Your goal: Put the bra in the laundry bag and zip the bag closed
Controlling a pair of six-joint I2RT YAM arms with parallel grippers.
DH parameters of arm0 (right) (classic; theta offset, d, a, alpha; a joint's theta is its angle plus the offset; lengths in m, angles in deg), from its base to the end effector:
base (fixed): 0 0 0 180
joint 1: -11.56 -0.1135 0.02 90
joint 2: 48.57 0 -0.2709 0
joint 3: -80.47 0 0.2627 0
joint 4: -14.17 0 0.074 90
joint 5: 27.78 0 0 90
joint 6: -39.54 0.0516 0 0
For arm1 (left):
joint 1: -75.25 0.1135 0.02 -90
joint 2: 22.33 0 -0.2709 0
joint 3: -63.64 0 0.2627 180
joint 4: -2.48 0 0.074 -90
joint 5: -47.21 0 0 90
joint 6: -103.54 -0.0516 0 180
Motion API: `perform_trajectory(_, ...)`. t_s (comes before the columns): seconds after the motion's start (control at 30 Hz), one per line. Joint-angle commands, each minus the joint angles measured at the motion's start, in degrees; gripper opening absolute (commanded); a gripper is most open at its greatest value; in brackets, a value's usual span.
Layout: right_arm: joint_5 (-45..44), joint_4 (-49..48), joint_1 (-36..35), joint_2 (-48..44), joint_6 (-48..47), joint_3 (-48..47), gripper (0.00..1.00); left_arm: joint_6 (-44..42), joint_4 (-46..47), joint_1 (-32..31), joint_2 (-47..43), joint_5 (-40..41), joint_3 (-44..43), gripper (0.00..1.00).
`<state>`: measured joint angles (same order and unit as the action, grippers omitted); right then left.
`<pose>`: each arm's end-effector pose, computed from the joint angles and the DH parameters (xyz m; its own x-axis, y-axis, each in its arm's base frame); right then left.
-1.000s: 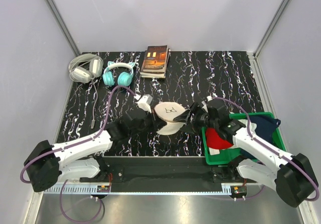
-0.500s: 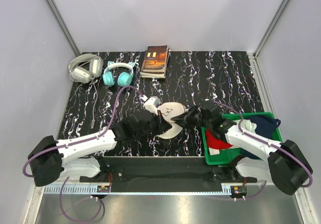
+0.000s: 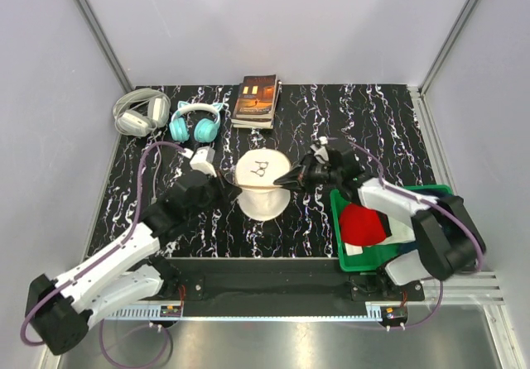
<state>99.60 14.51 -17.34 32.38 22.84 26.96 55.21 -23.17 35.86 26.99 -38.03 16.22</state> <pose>0.2583 0.1783 0.2064 -0.9355 0.3530 0.0168 0.1453 0.3411 0.9287 0.1706 -0.1345 0.2522 -0.6497 -0.3238 -0.6878 0.1923 0.8053 -0.5608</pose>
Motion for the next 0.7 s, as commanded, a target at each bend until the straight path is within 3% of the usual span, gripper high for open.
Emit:
perform_trajectory(0.0, 11.56, 0.38, 1.31, 9.2, -10.62, -8.62, 0.0, -4.14, 3.02, 1.69, -4.41, -4.39, 0.73, 0.0)
perform_trajectory(0.07, 10.35, 4.83, 1.22, 11.59, -13.51, -13.88, 0.1, -2.3, 4.97, -0.31, -3.54, -8.0, 0.82, 0.0)
perform_trajectory(0.13, 7.63, 10.03, 1.31, 13.88, -16.07, -17.33, 0.42, -1.07, 6.47, -3.13, -2.04, -5.22, 0.03, 0.0)
perform_trajectory(0.23, -0.35, 16.19, 1.22, 12.93, -17.84, -18.05, 0.7, 2.25, 8.14, -6.65, 2.26, -2.39, -1.29, 0.0)
perform_trajectory(0.33, -7.56, 20.59, 1.31, 7.92, -19.59, -13.66, 0.85, 5.86, 8.4, -7.89, 6.66, -0.02, -2.69, 0.0)
perform_trajectory(0.47, -10.49, 22.45, 1.31, -1.46, -18.38, -2.79, 0.96, 5.88, 9.63, -10.95, 12.27, 1.66, -5.06, 0.0)
perform_trajectory(0.67, -8.91, 17.98, 1.13, -13.6, -8.62, 4.37, 0.91, 6.23, 12.09, -14.04, 15.1, 2.1, -5.6, 0.0)
